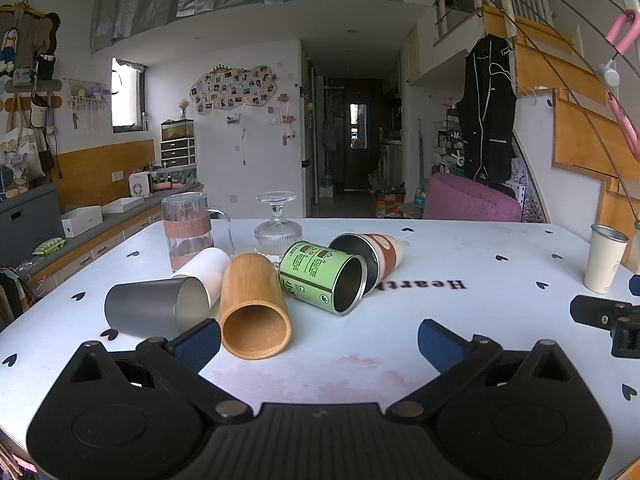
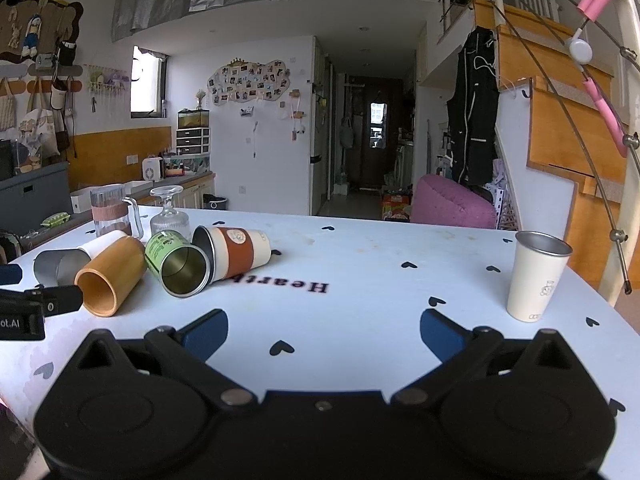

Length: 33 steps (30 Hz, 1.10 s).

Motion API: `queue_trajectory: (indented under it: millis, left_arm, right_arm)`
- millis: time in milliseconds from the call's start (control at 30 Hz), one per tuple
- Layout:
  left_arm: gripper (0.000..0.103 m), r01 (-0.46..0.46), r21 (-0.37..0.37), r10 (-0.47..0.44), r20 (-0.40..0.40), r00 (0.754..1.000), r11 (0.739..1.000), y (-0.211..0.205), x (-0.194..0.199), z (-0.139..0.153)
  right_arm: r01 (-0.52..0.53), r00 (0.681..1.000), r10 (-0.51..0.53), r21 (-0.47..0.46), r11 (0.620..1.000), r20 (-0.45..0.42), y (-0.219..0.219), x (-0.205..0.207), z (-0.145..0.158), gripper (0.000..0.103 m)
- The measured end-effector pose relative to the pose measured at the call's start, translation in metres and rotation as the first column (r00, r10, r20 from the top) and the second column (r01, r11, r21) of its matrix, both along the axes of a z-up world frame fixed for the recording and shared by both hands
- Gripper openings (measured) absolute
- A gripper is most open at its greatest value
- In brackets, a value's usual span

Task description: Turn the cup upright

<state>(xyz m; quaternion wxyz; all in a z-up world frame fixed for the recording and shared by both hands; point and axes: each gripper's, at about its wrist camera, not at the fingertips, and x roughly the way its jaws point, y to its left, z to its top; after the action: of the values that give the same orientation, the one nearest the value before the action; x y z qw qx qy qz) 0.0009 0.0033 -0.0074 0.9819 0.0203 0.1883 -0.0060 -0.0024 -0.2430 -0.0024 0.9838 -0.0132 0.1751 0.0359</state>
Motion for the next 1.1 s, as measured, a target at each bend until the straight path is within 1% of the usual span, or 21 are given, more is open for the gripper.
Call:
queue_trajectory:
  millis: [467,533,1100]
  left_arm:
    - [0.103,0.002,-0.006,-0.002,-0.002,1.0,1.0,-0.0041,-0.0002,-0.0018]
    - [0.103,0.005,-0.014,-0.006,-0.005,1.0,1.0,-0.006,0.0,0.0021]
    - [0.103,0.008,-0.017,-0.008,-0.006,1.0,1.0,-0.0062,0.001,0.0026]
  right_arm:
    - [0.001,1.0,-0.001,-0.003,1.0,-0.002,-0.0001,0.0003,-0.0002,0.103]
    - [0.002,1.0,-0.002,-0.003,1.0,-0.002,0.0,0.0002,-0.0002,0.103]
    - [0.004,1.0,-0.004,-0.001,1.0,-0.004,-0.0002,0.0012,-0.0018,0.103]
